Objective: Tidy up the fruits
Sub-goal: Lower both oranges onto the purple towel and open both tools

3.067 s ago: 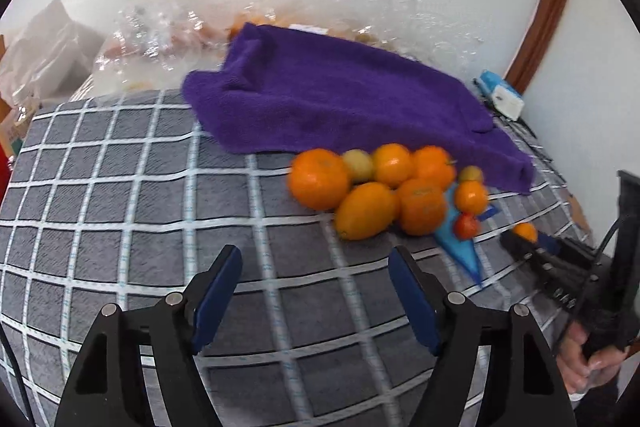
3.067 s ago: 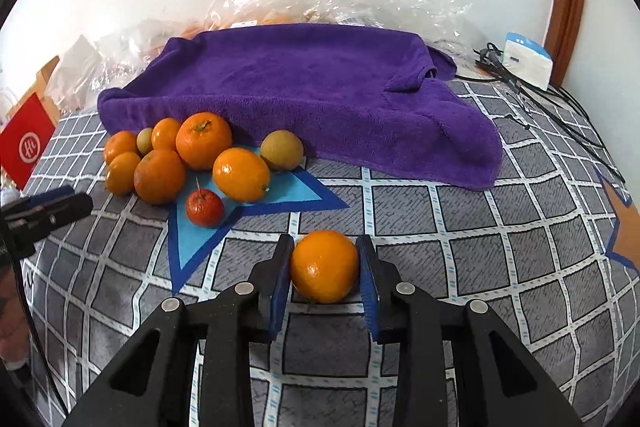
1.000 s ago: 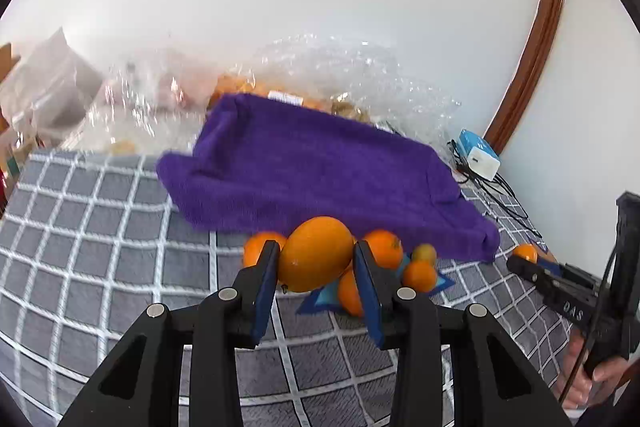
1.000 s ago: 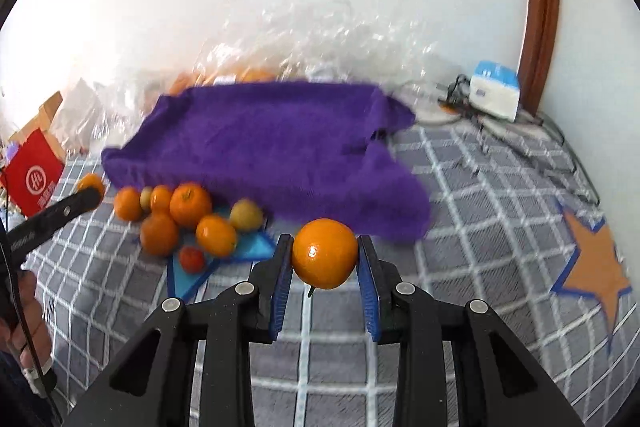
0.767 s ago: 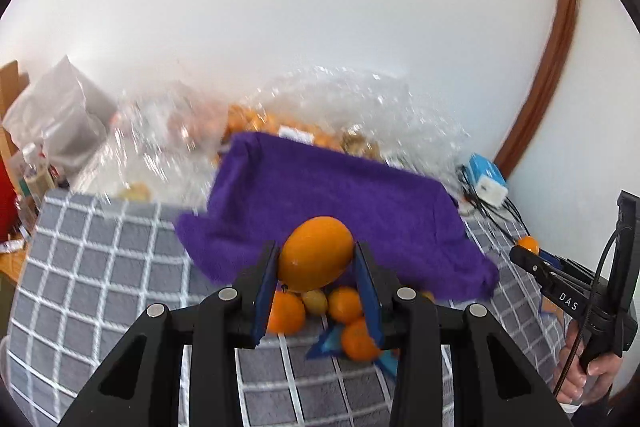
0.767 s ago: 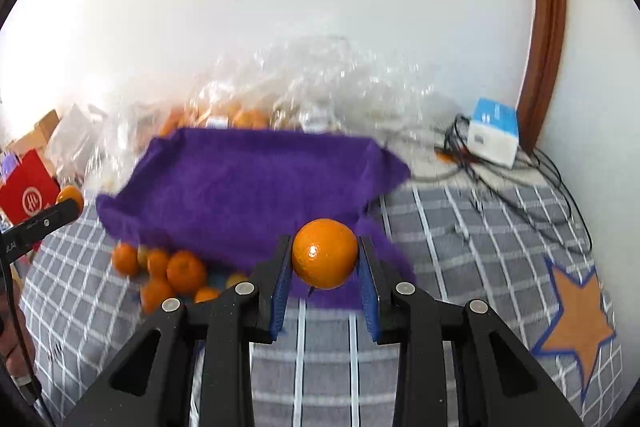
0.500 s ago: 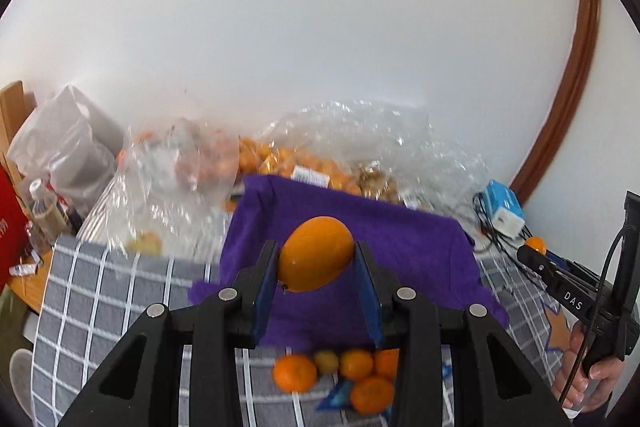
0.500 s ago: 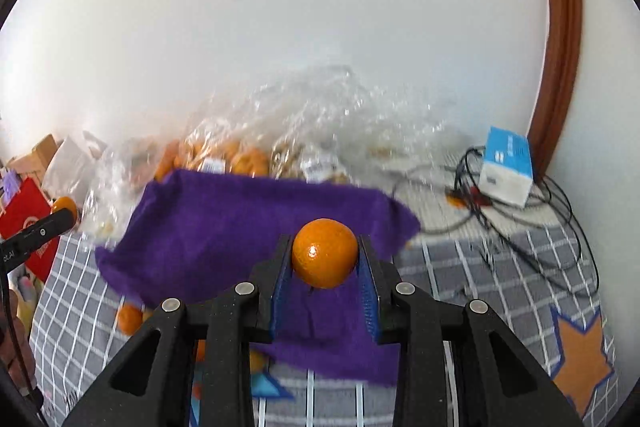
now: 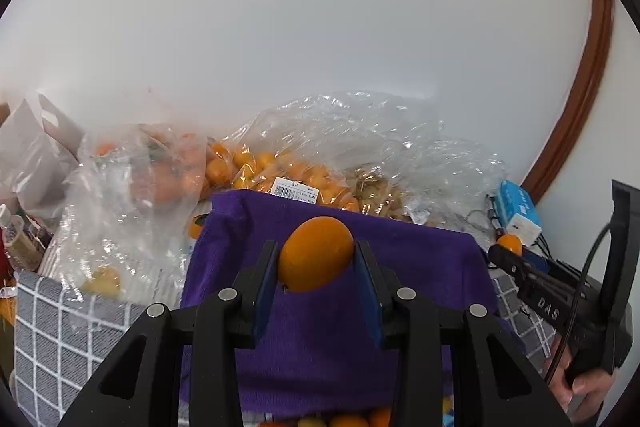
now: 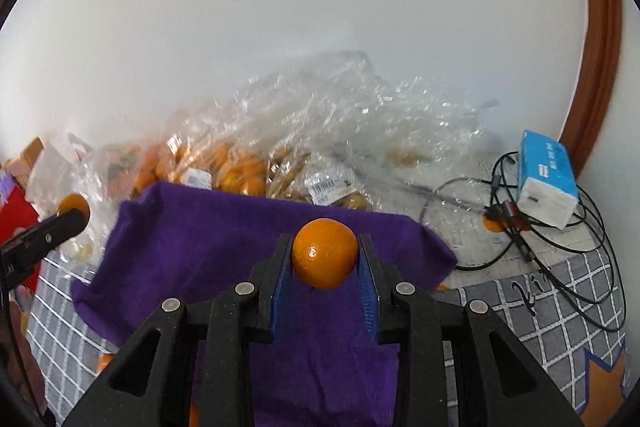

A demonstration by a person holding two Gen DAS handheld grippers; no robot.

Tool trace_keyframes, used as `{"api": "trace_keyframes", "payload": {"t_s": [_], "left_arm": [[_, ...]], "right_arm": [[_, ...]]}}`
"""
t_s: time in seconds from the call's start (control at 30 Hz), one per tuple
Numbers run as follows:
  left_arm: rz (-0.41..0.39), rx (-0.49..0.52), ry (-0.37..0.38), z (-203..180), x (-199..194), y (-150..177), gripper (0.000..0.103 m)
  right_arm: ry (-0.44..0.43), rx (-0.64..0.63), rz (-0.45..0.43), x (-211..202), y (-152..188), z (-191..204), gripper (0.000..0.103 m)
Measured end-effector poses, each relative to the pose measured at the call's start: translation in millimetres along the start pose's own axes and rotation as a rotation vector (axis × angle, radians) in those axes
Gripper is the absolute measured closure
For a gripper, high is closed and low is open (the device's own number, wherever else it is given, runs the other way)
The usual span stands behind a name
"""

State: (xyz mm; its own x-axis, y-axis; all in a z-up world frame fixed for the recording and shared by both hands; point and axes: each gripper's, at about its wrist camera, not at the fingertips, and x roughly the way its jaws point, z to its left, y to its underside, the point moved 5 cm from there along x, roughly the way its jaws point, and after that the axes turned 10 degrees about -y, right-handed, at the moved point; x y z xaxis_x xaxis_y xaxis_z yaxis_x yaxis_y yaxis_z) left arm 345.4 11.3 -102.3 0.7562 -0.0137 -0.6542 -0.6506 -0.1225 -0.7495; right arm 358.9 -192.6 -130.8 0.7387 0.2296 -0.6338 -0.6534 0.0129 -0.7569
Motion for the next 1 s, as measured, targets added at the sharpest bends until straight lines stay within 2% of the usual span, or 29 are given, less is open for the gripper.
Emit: {"api": "trace_keyframes", "payload": {"t_s": [0.13, 0.23, 0.33, 0.47, 0.63, 1.0], "left_arm": [[0.013, 0.009, -0.002, -2, 21, 0, 0.067], [0.067, 0.024, -0.018, -1, 42, 9, 0.067], [0.083, 0.036, -0.050, 4, 54, 16, 0.067], [0.152, 0.036, -0.036, 4, 74, 28, 0.067], [0.172, 0.073, -0.028, -3, 79, 37, 0.067], [0.225, 0.079, -0.023, -5, 91, 44, 0.067]], "right_arm": [[-0.022, 0.000, 0.040, 15, 6, -5, 0.072], [0.004, 0.008, 0.049, 22, 11, -15, 0.072], [-0.003, 0.062, 0.074, 33, 16, -28, 0.072], [0.013, 0.081, 0.107, 47, 25, -36, 0.072], [0.022, 0.069, 0.137, 60, 32, -36, 0.072], [0.030, 0.046, 0.196, 78, 42, -28, 0.072]]}}
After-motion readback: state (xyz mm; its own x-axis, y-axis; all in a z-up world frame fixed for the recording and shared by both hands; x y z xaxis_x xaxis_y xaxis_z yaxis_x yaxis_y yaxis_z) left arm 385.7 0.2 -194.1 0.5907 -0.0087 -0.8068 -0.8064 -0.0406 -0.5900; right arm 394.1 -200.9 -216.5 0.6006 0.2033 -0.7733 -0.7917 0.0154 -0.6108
